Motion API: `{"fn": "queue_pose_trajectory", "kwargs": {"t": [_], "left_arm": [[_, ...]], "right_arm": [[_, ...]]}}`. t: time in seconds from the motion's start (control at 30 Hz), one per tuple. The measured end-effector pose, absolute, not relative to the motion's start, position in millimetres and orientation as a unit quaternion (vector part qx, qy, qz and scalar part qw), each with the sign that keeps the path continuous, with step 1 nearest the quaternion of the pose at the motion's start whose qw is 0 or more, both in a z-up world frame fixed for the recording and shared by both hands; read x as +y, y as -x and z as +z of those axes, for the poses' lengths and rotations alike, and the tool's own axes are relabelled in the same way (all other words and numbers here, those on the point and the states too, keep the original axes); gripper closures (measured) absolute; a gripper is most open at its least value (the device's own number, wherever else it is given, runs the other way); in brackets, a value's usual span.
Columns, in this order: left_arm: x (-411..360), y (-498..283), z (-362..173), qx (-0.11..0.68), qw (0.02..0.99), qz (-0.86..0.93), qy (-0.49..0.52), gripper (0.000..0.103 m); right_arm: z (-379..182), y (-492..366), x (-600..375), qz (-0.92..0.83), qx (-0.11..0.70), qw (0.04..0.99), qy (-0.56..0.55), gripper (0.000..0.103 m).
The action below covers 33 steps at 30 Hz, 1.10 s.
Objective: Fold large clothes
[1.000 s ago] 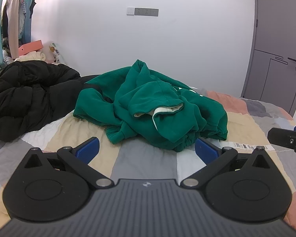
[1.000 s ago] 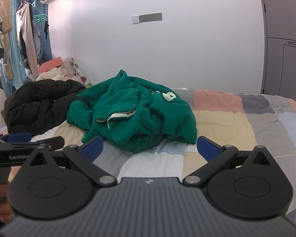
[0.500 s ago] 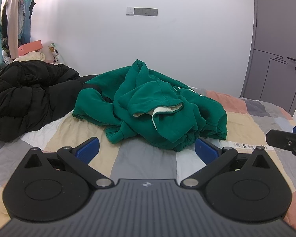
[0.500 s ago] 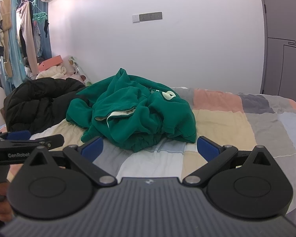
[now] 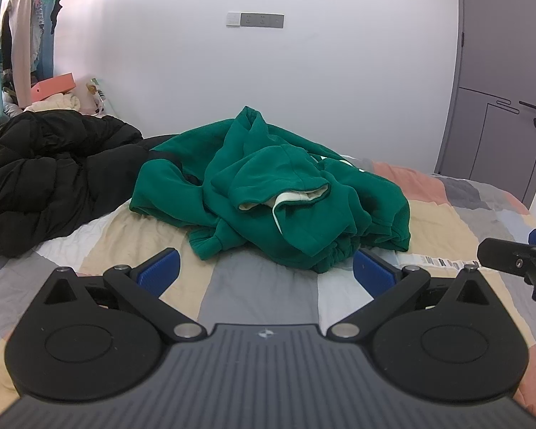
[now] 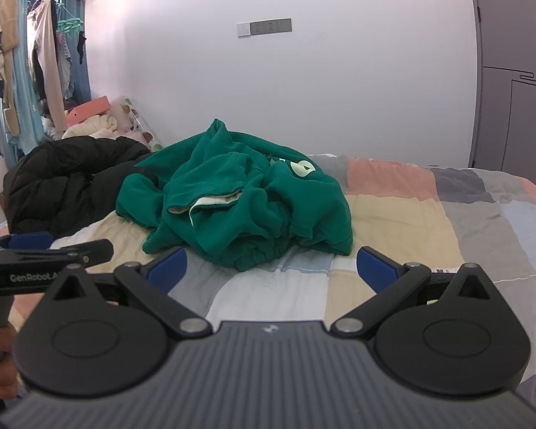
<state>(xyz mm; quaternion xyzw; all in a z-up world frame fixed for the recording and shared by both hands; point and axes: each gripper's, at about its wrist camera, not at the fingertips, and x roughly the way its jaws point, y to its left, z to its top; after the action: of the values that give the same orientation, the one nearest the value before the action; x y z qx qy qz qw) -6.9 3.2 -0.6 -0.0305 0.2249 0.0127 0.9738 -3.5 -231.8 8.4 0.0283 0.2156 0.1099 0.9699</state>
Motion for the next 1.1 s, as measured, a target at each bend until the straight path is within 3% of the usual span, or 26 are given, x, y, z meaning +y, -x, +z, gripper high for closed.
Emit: {"fn": "queue_pose_trajectory", "kwargs": {"t": [1.1], "left_arm": [[1.4, -5.1, -9.0, 0.235, 0.972, 0.011, 0.028, 0.000]], "right_arm": [[-4.4, -1.4, -230.8, 0.102, 0.239, 0.965, -0.027, 0.000]]}}
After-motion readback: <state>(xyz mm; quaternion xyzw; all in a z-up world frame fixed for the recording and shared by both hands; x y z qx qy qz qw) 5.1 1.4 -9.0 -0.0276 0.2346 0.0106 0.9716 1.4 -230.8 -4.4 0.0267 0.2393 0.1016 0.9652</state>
